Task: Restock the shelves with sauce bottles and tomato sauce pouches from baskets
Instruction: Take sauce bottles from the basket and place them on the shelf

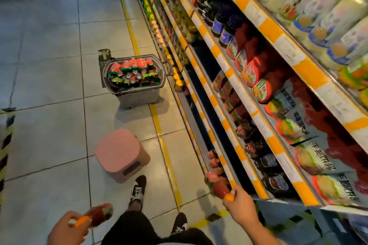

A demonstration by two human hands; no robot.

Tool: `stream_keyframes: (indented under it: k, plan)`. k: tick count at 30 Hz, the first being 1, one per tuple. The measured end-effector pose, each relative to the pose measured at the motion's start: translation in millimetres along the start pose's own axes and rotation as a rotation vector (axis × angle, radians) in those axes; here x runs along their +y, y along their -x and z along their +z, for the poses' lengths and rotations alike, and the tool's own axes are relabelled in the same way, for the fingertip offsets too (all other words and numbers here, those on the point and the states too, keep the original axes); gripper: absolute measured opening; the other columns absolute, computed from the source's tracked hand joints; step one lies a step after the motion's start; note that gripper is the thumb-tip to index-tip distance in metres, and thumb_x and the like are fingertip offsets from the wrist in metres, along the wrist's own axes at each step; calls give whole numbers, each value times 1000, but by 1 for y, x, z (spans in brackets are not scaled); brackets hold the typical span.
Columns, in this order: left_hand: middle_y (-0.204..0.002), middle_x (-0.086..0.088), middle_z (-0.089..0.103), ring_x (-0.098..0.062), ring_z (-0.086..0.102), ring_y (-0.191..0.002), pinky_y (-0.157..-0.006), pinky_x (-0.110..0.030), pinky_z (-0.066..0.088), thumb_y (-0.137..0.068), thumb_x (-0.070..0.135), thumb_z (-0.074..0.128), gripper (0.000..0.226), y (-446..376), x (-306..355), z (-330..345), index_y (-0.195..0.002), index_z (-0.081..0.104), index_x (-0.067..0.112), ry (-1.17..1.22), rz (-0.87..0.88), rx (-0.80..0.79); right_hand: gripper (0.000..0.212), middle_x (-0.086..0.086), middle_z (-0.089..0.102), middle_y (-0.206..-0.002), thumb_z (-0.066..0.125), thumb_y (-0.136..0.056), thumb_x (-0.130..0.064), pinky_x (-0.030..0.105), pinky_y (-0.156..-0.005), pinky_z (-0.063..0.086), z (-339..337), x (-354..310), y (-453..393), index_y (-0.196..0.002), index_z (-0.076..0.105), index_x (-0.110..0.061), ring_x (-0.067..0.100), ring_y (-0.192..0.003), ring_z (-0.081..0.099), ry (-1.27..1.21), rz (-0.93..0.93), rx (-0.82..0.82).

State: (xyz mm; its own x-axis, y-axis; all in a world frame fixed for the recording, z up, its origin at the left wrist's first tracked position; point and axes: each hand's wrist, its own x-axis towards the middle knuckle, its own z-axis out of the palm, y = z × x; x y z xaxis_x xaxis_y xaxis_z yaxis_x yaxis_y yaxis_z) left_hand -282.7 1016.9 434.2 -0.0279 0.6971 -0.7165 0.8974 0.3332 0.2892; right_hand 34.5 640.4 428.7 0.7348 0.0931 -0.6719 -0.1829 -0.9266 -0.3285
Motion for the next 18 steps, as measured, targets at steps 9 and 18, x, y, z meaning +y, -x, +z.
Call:
stream_keyframes:
  k: [9, 18]
  plan:
    - [-70, -6, 65, -25, 61, -63, -56, -34, 46, -84, 21, 79, 21, -132, 182, -2, -89, 60, 28, -377, 517, -225, 32, 15, 50, -55, 81, -83, -9, 36, -46, 40, 50, -107, -71, -75, 51, -3, 23, -46, 45, -600, 246, 169]
    - [-75, -4, 66, -18, 60, -68, -60, -34, 47, -79, 21, 80, 24, -216, 338, 144, -95, 62, 21, -406, 824, -478, 22, 24, 57, -77, 71, -94, -16, 34, -49, 36, 113, -123, -158, -87, 59, 1, 28, -50, 45, -1091, 491, 130]
